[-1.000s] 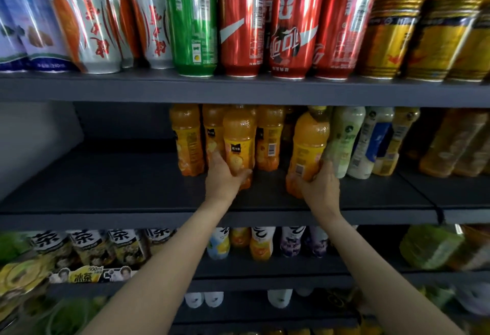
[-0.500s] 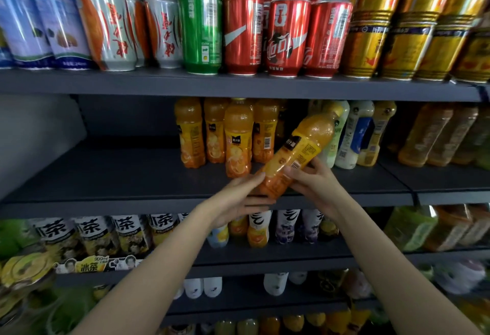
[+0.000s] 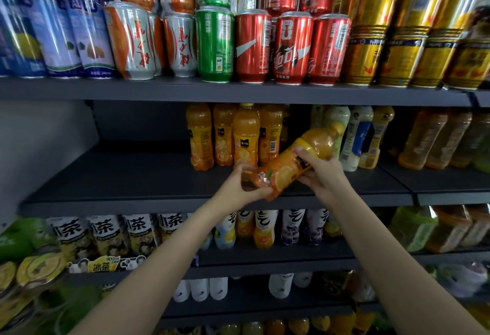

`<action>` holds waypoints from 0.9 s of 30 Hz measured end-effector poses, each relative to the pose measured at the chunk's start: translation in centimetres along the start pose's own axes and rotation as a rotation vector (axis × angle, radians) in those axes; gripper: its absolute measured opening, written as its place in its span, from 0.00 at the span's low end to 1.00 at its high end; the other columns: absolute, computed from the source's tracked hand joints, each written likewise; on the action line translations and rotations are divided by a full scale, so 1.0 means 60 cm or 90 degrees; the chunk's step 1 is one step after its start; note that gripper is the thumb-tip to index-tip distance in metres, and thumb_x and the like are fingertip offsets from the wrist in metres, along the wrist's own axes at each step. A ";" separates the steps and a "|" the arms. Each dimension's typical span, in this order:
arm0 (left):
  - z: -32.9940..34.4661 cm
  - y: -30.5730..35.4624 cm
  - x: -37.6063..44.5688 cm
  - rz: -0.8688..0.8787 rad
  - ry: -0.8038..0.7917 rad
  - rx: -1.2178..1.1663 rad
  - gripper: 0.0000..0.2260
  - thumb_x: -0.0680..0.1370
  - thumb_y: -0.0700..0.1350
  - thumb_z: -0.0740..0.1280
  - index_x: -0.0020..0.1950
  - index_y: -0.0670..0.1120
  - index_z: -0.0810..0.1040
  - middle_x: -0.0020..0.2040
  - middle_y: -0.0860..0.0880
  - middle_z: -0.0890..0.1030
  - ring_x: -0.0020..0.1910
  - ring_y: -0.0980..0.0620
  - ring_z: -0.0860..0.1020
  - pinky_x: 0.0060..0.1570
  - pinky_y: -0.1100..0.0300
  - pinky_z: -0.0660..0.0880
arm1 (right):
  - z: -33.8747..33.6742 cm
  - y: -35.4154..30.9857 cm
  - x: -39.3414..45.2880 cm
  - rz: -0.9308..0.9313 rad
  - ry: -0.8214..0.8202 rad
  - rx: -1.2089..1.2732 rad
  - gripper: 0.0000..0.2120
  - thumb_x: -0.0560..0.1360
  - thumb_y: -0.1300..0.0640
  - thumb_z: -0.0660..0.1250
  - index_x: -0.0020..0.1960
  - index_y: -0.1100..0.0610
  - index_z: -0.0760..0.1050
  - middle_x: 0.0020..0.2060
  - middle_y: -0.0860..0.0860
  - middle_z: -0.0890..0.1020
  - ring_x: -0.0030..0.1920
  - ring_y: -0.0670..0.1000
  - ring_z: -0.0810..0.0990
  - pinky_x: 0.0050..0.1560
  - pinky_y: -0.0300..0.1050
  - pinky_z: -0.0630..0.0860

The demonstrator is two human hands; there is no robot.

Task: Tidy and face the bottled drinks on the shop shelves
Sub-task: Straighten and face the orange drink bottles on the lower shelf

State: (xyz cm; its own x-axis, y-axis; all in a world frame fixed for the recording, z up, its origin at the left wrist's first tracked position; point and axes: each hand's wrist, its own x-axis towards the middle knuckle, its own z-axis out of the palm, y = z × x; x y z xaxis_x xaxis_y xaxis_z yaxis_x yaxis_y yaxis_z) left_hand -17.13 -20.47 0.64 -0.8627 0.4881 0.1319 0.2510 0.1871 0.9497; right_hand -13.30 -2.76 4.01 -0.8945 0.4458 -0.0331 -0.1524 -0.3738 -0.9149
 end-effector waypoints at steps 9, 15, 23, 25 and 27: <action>-0.018 0.012 0.005 0.037 0.022 0.130 0.29 0.68 0.46 0.76 0.64 0.50 0.67 0.59 0.51 0.72 0.58 0.53 0.73 0.57 0.58 0.72 | 0.005 -0.005 -0.001 -0.006 -0.047 -0.092 0.23 0.74 0.59 0.70 0.63 0.50 0.62 0.58 0.56 0.75 0.56 0.57 0.78 0.52 0.54 0.79; -0.021 -0.001 -0.003 0.295 0.103 0.342 0.31 0.68 0.44 0.76 0.66 0.49 0.66 0.63 0.52 0.66 0.62 0.57 0.65 0.59 0.64 0.61 | 0.006 0.012 -0.003 0.050 0.008 -0.026 0.34 0.69 0.60 0.74 0.69 0.55 0.61 0.59 0.60 0.75 0.48 0.58 0.80 0.42 0.53 0.81; -0.052 0.013 0.010 -0.106 -0.110 -0.225 0.30 0.70 0.46 0.71 0.69 0.42 0.66 0.62 0.44 0.75 0.56 0.50 0.78 0.53 0.57 0.78 | -0.002 -0.002 -0.002 -0.048 -0.090 -0.032 0.42 0.68 0.64 0.73 0.73 0.45 0.54 0.62 0.55 0.73 0.59 0.57 0.77 0.52 0.54 0.79; -0.049 0.013 0.009 -0.047 -0.052 -0.112 0.24 0.72 0.43 0.72 0.65 0.46 0.68 0.61 0.47 0.75 0.55 0.53 0.77 0.49 0.62 0.78 | 0.000 -0.003 -0.005 -0.066 -0.105 -0.056 0.38 0.70 0.65 0.71 0.70 0.44 0.56 0.62 0.54 0.73 0.61 0.56 0.76 0.55 0.55 0.78; -0.044 0.010 0.007 0.058 0.035 0.093 0.24 0.69 0.44 0.75 0.61 0.50 0.68 0.59 0.52 0.73 0.56 0.55 0.73 0.46 0.69 0.72 | 0.002 0.002 -0.006 -0.071 -0.102 -0.077 0.32 0.71 0.63 0.71 0.66 0.43 0.59 0.62 0.53 0.73 0.60 0.57 0.77 0.57 0.57 0.77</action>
State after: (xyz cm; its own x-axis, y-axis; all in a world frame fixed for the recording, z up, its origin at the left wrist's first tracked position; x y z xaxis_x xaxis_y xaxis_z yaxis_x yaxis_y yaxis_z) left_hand -18.51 -22.41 2.00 -0.8551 0.4627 0.2338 0.3862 0.2678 0.8827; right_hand -13.05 -3.02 3.97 -0.9319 0.3402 0.1259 -0.2107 -0.2253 -0.9512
